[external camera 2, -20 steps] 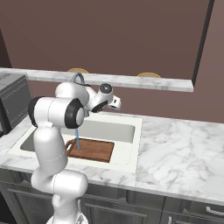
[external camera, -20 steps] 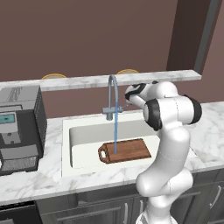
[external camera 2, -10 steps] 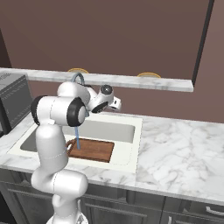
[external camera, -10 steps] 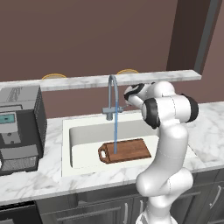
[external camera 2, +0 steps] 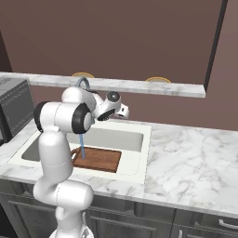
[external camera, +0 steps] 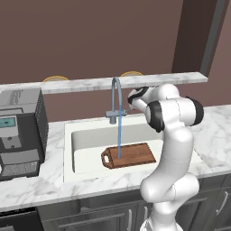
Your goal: Turn on the sink faucet with hot water and rinse the cutting board for ten seconds, then turn off the faucet. Push the cutting board to reach the water if necessary.
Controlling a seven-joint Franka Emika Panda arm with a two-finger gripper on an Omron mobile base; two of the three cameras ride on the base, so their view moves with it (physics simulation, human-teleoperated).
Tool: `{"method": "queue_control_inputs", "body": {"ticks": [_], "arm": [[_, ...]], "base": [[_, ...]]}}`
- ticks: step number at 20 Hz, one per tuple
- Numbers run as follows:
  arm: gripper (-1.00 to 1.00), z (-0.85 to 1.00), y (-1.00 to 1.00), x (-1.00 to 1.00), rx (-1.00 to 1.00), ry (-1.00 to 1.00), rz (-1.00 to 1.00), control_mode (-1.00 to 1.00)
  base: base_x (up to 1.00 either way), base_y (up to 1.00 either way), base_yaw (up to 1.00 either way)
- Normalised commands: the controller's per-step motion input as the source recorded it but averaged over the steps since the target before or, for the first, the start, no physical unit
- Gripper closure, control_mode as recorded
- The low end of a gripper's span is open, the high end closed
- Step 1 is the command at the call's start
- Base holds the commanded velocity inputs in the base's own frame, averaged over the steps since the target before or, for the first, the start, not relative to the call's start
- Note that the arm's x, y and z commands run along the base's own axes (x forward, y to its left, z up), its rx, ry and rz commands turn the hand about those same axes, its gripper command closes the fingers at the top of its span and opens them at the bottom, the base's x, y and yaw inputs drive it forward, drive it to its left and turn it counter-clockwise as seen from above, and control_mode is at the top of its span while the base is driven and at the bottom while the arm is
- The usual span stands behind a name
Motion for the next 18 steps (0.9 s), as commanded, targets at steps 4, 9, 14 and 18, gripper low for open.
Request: {"method": "queue_control_inputs", "body": {"ticks": [4, 9, 14, 18], "arm": [[-1.00, -0.04, 0.00, 0.07, 0.00, -0.01, 0.00, -1.00], [-1.00, -0.02, 0.00, 0.09, 0.00, 0.00, 0.00, -1.00], [-1.00, -0.01, 0.00, 0.09, 0.00, 0.00, 0.00, -1.00], [-1.00, -0.06, 0.00, 0.06, 0.00, 0.00, 0.00, -1.00]], "base": [[0.00, 0.00, 0.00], [0.00, 0.00, 0.00], [0.00, 0.00, 0.00], [0.00, 0.00, 0.00]]}}
